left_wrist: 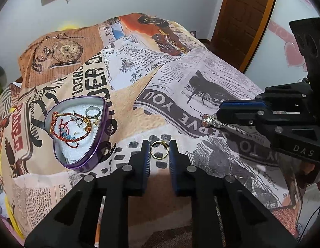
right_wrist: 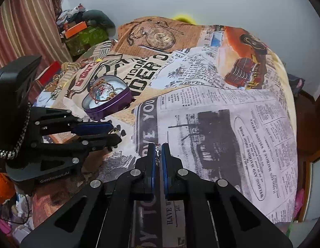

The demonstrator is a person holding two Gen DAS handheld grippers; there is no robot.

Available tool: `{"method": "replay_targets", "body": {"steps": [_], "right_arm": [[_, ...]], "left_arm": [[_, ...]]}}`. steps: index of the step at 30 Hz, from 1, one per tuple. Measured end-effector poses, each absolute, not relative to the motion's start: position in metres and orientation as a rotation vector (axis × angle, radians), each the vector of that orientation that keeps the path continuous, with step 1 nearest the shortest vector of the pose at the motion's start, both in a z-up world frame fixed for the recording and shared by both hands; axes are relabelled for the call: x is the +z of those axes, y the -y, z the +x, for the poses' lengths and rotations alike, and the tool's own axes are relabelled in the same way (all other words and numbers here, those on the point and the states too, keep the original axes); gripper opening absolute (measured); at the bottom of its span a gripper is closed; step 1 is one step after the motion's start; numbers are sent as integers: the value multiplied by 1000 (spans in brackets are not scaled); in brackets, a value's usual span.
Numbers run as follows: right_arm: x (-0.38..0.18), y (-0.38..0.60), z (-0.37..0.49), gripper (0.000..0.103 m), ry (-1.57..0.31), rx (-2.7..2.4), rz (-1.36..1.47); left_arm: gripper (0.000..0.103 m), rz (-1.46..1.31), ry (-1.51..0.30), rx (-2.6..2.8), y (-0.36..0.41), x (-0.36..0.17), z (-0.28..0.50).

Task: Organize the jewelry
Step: 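Grasp a gold ring with the left gripper while the right gripper grasps a silver charm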

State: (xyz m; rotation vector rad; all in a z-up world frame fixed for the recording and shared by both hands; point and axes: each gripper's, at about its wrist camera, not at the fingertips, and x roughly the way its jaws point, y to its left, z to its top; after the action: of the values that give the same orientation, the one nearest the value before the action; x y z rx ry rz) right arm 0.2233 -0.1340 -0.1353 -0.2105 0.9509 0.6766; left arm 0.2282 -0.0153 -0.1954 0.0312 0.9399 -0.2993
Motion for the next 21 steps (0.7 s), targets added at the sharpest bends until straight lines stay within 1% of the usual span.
{"method": "replay_targets", "body": {"steps": [1, 3, 4, 12, 13, 14, 21], "right_arm": [[-135, 134, 224, 13, -959, 676, -212], [-137, 133, 226, 31, -973, 673, -211], [-137, 133, 227, 32, -970, 671, -213], [-154, 123, 235, 31, -1008, 678, -246], [-155, 122, 234, 27, -996, 678, -255], [-154, 121, 232, 15, -991, 682, -259], [-146, 115, 225, 14, -962, 696, -272]], "left_arm": [[17, 29, -938, -300, 15, -195, 228], [17, 25, -935, -301, 14, -195, 227], [17, 23, -934, -302, 14, -195, 227], [17, 20, -916, -300, 13, -195, 224], [17, 21, -914, -301, 12, -195, 223], [17, 21, -911, -301, 12, -194, 222], [17, 21, -882, -270, 5, -187, 210]]}}
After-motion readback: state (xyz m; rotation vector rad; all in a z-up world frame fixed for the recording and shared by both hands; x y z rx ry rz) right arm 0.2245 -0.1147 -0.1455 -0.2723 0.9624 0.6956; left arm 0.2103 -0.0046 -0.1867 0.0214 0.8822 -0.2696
